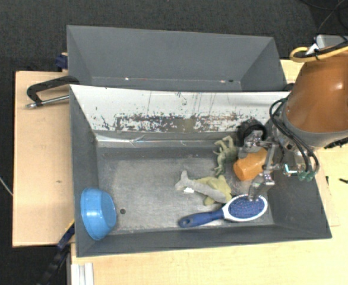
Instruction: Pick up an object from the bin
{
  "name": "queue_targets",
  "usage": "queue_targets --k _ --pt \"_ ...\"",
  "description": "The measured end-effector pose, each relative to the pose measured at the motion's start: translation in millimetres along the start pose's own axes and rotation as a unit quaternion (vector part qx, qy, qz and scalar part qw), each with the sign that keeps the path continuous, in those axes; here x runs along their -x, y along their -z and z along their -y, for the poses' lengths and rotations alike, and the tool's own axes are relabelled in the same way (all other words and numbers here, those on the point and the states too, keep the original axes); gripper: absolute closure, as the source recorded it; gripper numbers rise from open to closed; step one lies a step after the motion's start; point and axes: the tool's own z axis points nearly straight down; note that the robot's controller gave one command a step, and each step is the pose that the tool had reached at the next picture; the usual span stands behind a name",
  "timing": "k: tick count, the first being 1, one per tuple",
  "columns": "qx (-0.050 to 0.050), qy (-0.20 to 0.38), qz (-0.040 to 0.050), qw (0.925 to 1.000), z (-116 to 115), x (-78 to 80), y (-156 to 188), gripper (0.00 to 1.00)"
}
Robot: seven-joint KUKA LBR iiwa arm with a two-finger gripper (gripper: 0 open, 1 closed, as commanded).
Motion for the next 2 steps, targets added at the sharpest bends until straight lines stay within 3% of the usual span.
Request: queue_targets --k 1,2 --pt "0.0 -0.035 -0.0031 0.9994 44 8.4 -136 0.0" --pt "-0.001 0.044 0.0035 0.999 36 -0.3 -148 0.0"
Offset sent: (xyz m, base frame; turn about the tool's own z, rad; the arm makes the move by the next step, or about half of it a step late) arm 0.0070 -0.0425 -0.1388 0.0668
